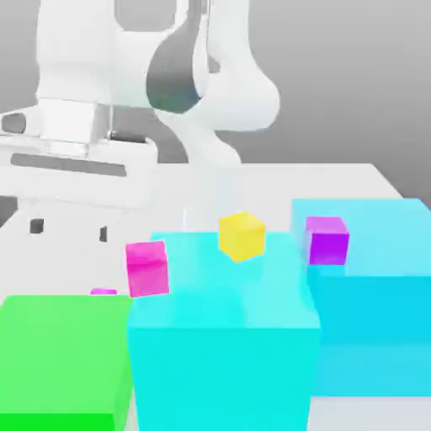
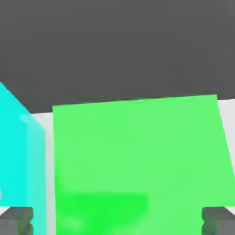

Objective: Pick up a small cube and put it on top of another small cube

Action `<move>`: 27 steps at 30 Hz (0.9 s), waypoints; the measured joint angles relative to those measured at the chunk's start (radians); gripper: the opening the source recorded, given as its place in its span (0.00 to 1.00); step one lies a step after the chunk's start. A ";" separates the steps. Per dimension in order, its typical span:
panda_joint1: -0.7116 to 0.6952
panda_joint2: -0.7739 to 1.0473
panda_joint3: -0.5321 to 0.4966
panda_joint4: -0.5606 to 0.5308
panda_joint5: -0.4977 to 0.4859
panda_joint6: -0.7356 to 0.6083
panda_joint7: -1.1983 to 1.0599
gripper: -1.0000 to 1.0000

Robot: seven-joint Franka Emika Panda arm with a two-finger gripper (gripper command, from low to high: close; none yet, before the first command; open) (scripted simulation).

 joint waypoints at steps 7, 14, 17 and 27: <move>-0.145 0.330 0.082 -0.098 0.350 0.243 -0.375 0.50; -0.392 0.489 0.350 -0.065 0.451 0.378 -0.462 0.00; -0.392 0.489 0.350 -0.065 0.449 0.377 -0.461 0.00; -0.318 0.228 0.189 -0.124 0.146 0.167 -0.232 0.00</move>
